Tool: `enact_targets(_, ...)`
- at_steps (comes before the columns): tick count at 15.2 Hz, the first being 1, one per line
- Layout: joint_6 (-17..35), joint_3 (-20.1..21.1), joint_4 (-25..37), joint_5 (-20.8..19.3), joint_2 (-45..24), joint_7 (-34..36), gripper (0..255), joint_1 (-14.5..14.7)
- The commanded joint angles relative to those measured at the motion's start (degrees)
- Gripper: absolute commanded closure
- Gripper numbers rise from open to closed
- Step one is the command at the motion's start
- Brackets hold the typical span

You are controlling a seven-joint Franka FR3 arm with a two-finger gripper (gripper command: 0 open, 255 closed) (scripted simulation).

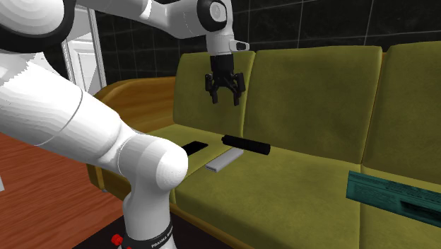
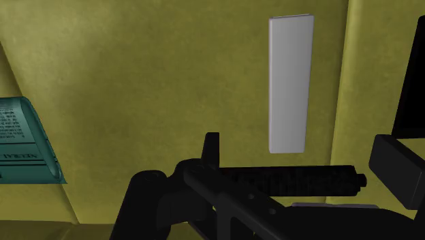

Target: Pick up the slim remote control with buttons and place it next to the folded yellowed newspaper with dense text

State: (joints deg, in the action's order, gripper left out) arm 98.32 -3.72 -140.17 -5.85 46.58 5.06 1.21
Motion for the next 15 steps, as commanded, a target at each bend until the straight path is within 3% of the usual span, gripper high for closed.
enact_targets(1,0.0,0.0,0.0,0.0,0.0,0.0,0,0.0)
enact_targets(15,25.2,-0.9,-11.1,1.9,-19.6,-0.4,0,2.9)
